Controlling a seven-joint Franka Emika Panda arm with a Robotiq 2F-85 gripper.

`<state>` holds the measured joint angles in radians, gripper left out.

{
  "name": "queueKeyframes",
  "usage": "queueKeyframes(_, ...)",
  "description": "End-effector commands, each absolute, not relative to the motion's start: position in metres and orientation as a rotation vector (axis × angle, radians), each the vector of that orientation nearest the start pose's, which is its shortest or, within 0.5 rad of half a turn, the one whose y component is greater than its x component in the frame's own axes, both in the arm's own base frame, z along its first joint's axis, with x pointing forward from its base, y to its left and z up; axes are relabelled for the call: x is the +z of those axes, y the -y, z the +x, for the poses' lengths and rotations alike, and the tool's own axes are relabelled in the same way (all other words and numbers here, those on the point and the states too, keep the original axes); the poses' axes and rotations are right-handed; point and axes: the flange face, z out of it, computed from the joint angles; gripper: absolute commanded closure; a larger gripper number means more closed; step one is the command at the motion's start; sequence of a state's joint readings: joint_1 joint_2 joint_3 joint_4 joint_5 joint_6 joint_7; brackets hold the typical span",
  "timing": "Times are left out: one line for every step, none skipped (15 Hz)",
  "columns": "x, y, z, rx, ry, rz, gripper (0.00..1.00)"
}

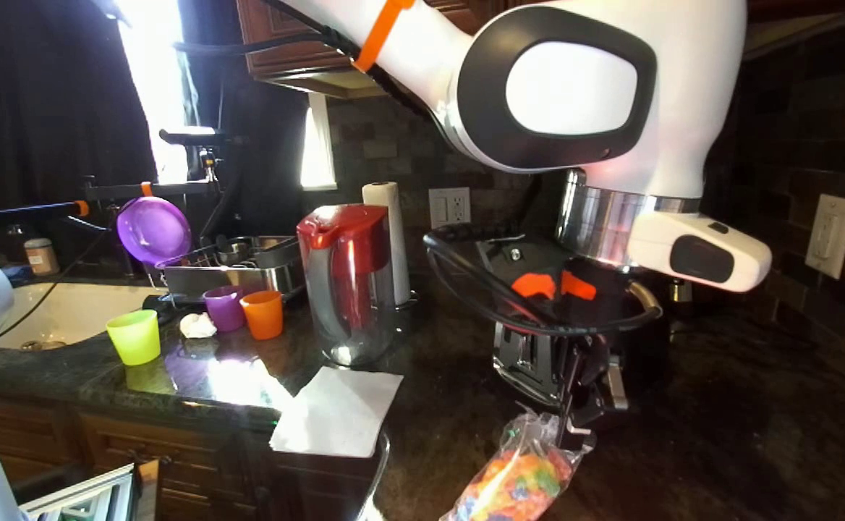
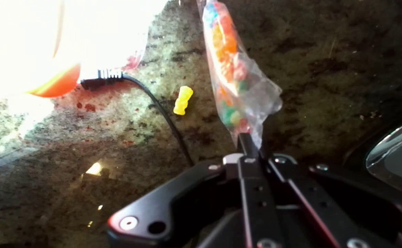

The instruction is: Move the object from the toaster and place it on the counter

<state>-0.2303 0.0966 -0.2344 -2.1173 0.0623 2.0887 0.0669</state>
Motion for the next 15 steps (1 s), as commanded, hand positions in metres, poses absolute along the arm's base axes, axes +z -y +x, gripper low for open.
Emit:
queueKeyframes(0.347,0.231,0.487,0.135,-0.916,-2.941,0.70)
queueKeyframes(0.347,0.229,0.487,0.133,-0.921,-2.939,0.69)
queueKeyframes(0.346,0.228,0.487,0.128,-0.923,-2.937,0.63)
queueKeyframes(0.348,0.227,0.488,0.114,-0.923,-2.938,0.56)
queueKeyframes(0.350,0.225,0.488,0.107,-0.916,-2.937,0.48)
queueKeyframes(0.351,0.224,0.488,0.105,-0.911,-2.932,0.41)
queueKeyframes(0.352,0.223,0.488,0.105,-0.907,-2.927,0.33)
queueKeyframes(0.355,0.221,0.487,0.106,-0.901,-2.923,0.26)
queueKeyframes(0.357,0.221,0.488,0.094,-0.897,-2.922,0.19)
queueKeyframes(0.361,0.220,0.488,0.084,-0.893,-2.929,0.11)
queueKeyframes(0.365,0.219,0.488,0.075,-0.893,-2.931,0.04)
queueKeyframes(0.369,0.219,0.488,0.059,-0.888,-2.940,0.00)
queueKeyframes(0.375,0.218,0.487,0.041,-0.887,-2.945,0.00)
queueKeyframes(0.381,0.218,0.486,0.028,-0.879,-2.947,0.00)
queueKeyframes(0.388,0.217,0.485,0.012,-0.870,-2.950,0.00)
